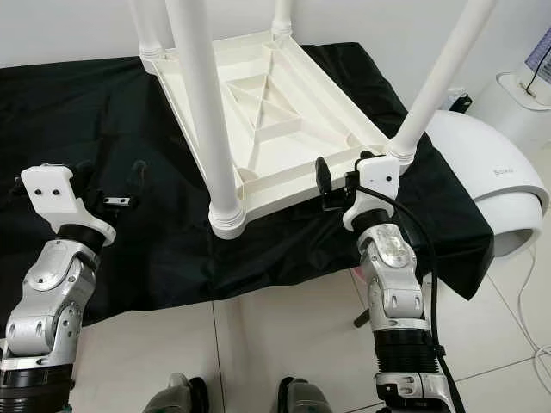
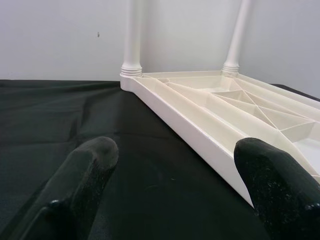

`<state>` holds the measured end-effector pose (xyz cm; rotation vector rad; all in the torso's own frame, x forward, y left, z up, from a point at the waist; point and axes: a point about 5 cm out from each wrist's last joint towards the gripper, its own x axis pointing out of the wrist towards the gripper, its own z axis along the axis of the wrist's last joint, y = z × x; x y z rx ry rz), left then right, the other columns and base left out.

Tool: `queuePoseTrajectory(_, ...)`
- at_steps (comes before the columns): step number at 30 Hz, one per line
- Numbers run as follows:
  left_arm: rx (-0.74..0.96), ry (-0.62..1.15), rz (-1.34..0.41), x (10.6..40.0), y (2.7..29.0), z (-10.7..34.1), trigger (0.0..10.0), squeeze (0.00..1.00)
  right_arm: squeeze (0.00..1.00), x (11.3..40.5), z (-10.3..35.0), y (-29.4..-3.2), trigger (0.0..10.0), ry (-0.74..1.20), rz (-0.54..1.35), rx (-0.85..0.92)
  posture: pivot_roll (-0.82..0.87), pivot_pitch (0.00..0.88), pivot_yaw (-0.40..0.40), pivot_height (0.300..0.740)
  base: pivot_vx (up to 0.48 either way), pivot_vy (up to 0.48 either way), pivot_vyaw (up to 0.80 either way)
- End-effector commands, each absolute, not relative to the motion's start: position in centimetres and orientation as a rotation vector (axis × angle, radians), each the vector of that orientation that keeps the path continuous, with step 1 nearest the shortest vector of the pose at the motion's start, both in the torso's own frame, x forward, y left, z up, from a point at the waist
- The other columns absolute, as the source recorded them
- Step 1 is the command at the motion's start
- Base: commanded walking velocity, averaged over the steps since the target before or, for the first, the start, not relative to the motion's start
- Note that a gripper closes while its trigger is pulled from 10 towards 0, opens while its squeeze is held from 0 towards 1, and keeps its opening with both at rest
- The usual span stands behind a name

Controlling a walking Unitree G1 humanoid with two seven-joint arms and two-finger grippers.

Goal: Building children table

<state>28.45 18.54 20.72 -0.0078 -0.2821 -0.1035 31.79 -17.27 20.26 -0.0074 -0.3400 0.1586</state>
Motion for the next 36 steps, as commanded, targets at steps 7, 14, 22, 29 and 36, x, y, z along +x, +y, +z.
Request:
queuePoseTrajectory(7, 0.002, -0.278, -0.110, 28.19, 18.51, 20.83, 10.0, 0.00, 0.00, 31.65, 20.10, -17.47, 10.0, -0.336, 0.155, -0.005, -0.06, 0.155, -0.028, 0.740, 0.000, 0.000, 0.00)
queuePoseTrajectory(14, 0.004, -0.280, -0.110, 28.16, 18.55, 20.89, 10.0, 0.00, 0.00, 31.67, 20.10, -17.46, 10.0, -0.336, 0.155, -0.004, -0.06, 0.157, -0.027, 0.740, 0.000, 0.000, 0.00)
queuePoseTrajectory(22, 0.003, -0.278, -0.111, 28.13, 18.52, 20.86, 10.0, 0.00, 0.00, 31.65, 20.07, -17.52, 10.0, -0.335, 0.154, -0.004, -0.06, 0.157, -0.027, 0.740, 0.000, 0.000, 0.00)
queuePoseTrajectory(29, 0.003, -0.277, -0.111, 28.17, 18.54, 20.87, 10.0, 0.00, 0.00, 31.65, 20.08, -17.57, 10.0, -0.335, 0.153, -0.004, -0.05, 0.160, -0.027, 0.740, 0.000, 0.000, 0.00)
queuePoseTrajectory(36, 0.001, -0.276, -0.110, 28.15, 18.52, 20.85, 10.0, 0.00, 0.00, 31.65, 20.08, -17.62, 10.0, -0.335, 0.152, -0.005, -0.06, 0.161, -0.028, 0.740, 0.000, 0.000, 0.00)
